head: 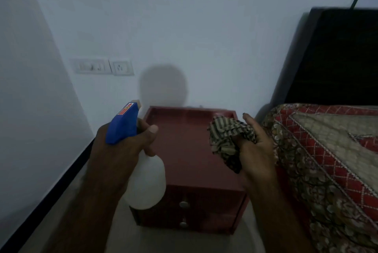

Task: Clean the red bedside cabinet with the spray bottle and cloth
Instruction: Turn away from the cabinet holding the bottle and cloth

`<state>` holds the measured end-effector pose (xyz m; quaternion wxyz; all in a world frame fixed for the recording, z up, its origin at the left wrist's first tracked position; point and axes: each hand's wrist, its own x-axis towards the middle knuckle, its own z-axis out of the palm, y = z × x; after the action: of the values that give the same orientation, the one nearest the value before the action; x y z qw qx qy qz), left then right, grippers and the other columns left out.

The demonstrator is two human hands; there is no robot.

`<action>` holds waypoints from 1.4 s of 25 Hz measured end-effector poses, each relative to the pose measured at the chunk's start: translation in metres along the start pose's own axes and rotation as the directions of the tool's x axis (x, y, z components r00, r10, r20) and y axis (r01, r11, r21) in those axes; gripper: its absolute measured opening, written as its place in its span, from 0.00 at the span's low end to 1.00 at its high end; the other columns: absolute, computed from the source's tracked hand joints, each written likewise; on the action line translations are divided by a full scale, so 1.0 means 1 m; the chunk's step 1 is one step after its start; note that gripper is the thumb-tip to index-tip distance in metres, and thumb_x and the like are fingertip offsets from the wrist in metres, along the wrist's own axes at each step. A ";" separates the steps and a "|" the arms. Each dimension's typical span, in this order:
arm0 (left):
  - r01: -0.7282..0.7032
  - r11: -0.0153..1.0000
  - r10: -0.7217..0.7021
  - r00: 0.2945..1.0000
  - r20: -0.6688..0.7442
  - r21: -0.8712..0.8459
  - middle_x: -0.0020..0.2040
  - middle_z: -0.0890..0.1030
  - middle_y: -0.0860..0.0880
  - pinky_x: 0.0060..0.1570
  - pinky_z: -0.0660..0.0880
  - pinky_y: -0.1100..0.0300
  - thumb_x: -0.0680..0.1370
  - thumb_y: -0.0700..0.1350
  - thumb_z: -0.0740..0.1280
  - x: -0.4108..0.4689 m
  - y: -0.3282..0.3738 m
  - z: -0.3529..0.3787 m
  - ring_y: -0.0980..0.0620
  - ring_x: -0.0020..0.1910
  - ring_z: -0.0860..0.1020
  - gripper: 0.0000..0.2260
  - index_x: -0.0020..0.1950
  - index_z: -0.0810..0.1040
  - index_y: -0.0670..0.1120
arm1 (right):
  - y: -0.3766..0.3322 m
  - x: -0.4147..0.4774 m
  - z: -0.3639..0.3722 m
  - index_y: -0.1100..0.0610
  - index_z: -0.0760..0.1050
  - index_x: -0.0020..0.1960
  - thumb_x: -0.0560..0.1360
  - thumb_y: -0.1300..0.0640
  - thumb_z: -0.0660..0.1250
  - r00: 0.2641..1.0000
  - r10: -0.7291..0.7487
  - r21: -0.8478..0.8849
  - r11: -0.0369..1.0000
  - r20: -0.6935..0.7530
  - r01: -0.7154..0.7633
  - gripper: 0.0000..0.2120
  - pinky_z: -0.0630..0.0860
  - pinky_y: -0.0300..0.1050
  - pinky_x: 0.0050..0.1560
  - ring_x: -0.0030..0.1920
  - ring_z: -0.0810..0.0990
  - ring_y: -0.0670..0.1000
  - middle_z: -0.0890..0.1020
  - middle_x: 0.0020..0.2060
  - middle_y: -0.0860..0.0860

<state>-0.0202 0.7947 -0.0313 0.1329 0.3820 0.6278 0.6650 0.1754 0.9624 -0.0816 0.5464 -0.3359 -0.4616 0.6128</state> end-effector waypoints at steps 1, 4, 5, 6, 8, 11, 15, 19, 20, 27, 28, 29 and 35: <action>0.005 1.000 -0.005 1.000 -0.002 0.000 0.31 0.82 0.44 0.53 0.76 0.48 0.70 0.50 0.75 0.013 0.032 -0.004 0.44 0.34 0.84 0.04 0.41 0.83 0.58 | -0.027 0.001 0.012 0.36 0.83 0.54 0.76 0.73 0.66 1.000 0.016 0.007 1.000 0.001 -0.016 0.30 0.84 0.52 0.39 0.46 0.88 0.56 0.88 0.47 0.50; 0.000 1.000 0.000 1.000 0.012 0.007 0.31 0.82 0.44 0.48 0.75 0.52 0.71 0.48 0.76 0.043 0.122 -0.016 0.46 0.33 0.84 0.03 0.41 0.83 0.55 | -0.108 -0.001 0.046 0.39 0.82 0.58 0.75 0.68 0.69 1.000 0.019 0.006 1.000 0.020 -0.019 0.25 0.84 0.50 0.39 0.48 0.88 0.56 0.88 0.49 0.51; 0.000 1.000 0.000 1.000 0.020 0.017 0.30 0.82 0.43 0.46 0.74 0.54 0.72 0.47 0.76 0.053 0.155 -0.022 0.47 0.33 0.84 0.04 0.40 0.83 0.53 | -0.138 -0.001 0.059 0.38 0.82 0.58 0.75 0.66 0.70 0.999 0.021 0.002 1.000 0.024 -0.021 0.24 0.84 0.49 0.40 0.49 0.88 0.55 0.88 0.50 0.50; 0.002 1.000 -0.003 1.000 0.030 0.026 0.30 0.82 0.43 0.45 0.74 0.55 0.73 0.45 0.76 0.064 0.190 -0.028 0.47 0.33 0.84 0.05 0.39 0.82 0.51 | -0.172 -0.001 0.072 0.38 0.82 0.58 0.74 0.65 0.70 0.999 0.030 -0.002 1.000 0.023 -0.030 0.24 0.84 0.49 0.41 0.49 0.88 0.54 0.88 0.50 0.50; -0.002 1.000 0.001 0.999 0.042 0.021 0.31 0.83 0.43 0.44 0.74 0.55 0.73 0.45 0.76 0.083 0.255 -0.037 0.48 0.33 0.84 0.05 0.39 0.82 0.50 | -0.232 0.000 0.100 0.37 0.82 0.58 0.74 0.65 0.70 0.998 0.040 0.003 0.999 0.038 -0.040 0.23 0.85 0.51 0.44 0.51 0.88 0.54 0.88 0.51 0.50; 0.007 1.000 -0.008 0.999 0.032 0.012 0.31 0.82 0.42 0.47 0.75 0.50 0.69 0.52 0.76 0.107 0.341 -0.057 0.47 0.36 0.84 0.07 0.40 0.81 0.51 | -0.310 -0.002 0.143 0.38 0.81 0.59 0.72 0.64 0.71 0.997 0.051 0.002 0.999 0.059 -0.051 0.24 0.85 0.54 0.49 0.52 0.87 0.54 0.87 0.53 0.51; 0.015 1.000 -0.015 1.000 0.012 0.004 0.31 0.82 0.43 0.53 0.78 0.40 0.68 0.52 0.76 0.131 0.434 -0.089 0.43 0.35 0.84 0.06 0.38 0.82 0.52 | -0.393 -0.015 0.195 0.40 0.81 0.58 0.71 0.66 0.71 0.995 0.030 0.040 0.999 0.098 -0.034 0.24 0.85 0.54 0.47 0.51 0.88 0.57 0.87 0.52 0.53; 0.031 1.000 -0.031 1.000 -0.002 0.005 0.31 0.82 0.42 0.53 0.79 0.39 0.69 0.50 0.77 0.143 0.495 -0.124 0.42 0.35 0.84 0.06 0.37 0.81 0.51 | -0.449 -0.036 0.237 0.43 0.79 0.59 0.74 0.69 0.69 0.994 0.018 0.055 0.998 0.109 -0.024 0.23 0.84 0.51 0.42 0.49 0.88 0.58 0.88 0.49 0.54; 0.035 0.999 -0.035 0.999 -0.002 0.004 0.31 0.82 0.42 0.52 0.79 0.40 0.70 0.49 0.77 0.144 0.505 -0.132 0.43 0.34 0.83 0.06 0.37 0.82 0.52 | -0.459 -0.041 0.244 0.43 0.79 0.58 0.74 0.69 0.68 0.994 0.017 0.054 0.998 0.107 -0.023 0.23 0.84 0.51 0.43 0.49 0.88 0.58 0.88 0.49 0.54; 0.054 0.997 -0.051 0.997 -0.059 0.061 0.32 0.83 0.44 0.46 0.77 0.51 0.74 0.46 0.77 0.125 0.543 -0.169 0.49 0.32 0.83 0.08 0.36 0.82 0.55 | -0.490 -0.070 0.270 0.42 0.80 0.55 0.72 0.68 0.69 0.987 0.051 0.048 0.997 0.150 -0.058 0.22 0.85 0.58 0.50 0.52 0.87 0.57 0.87 0.53 0.55; 0.063 0.996 -0.057 0.995 -0.086 0.064 0.32 0.83 0.45 0.47 0.79 0.49 0.73 0.46 0.77 0.118 0.547 -0.173 0.49 0.31 0.83 0.08 0.36 0.82 0.55 | -0.491 -0.074 0.270 0.41 0.80 0.55 0.71 0.67 0.70 0.984 0.060 0.042 0.997 0.165 -0.068 0.22 0.85 0.60 0.51 0.53 0.87 0.58 0.87 0.54 0.55; 0.066 0.996 -0.058 0.992 -0.110 0.063 0.33 0.84 0.46 0.48 0.80 0.47 0.73 0.46 0.78 0.112 0.549 -0.176 0.48 0.31 0.83 0.08 0.36 0.82 0.55 | -0.491 -0.077 0.270 0.41 0.80 0.55 0.70 0.66 0.70 0.981 0.065 0.036 0.997 0.185 -0.073 0.22 0.84 0.61 0.52 0.53 0.87 0.58 0.87 0.54 0.56; 0.121 0.990 -0.101 0.962 -0.253 0.065 0.36 0.85 0.48 0.55 0.80 0.35 0.70 0.51 0.77 0.054 0.550 -0.194 0.43 0.35 0.84 0.05 0.38 0.82 0.55 | -0.478 -0.104 0.269 0.44 0.79 0.59 0.69 0.67 0.69 0.937 0.137 0.014 0.989 0.321 -0.149 0.24 0.85 0.60 0.47 0.51 0.88 0.59 0.87 0.52 0.56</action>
<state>-0.0207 0.5904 0.5181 0.0746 0.2647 0.6862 0.6735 0.1197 0.7963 0.4485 0.4250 -0.2544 -0.5064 0.7059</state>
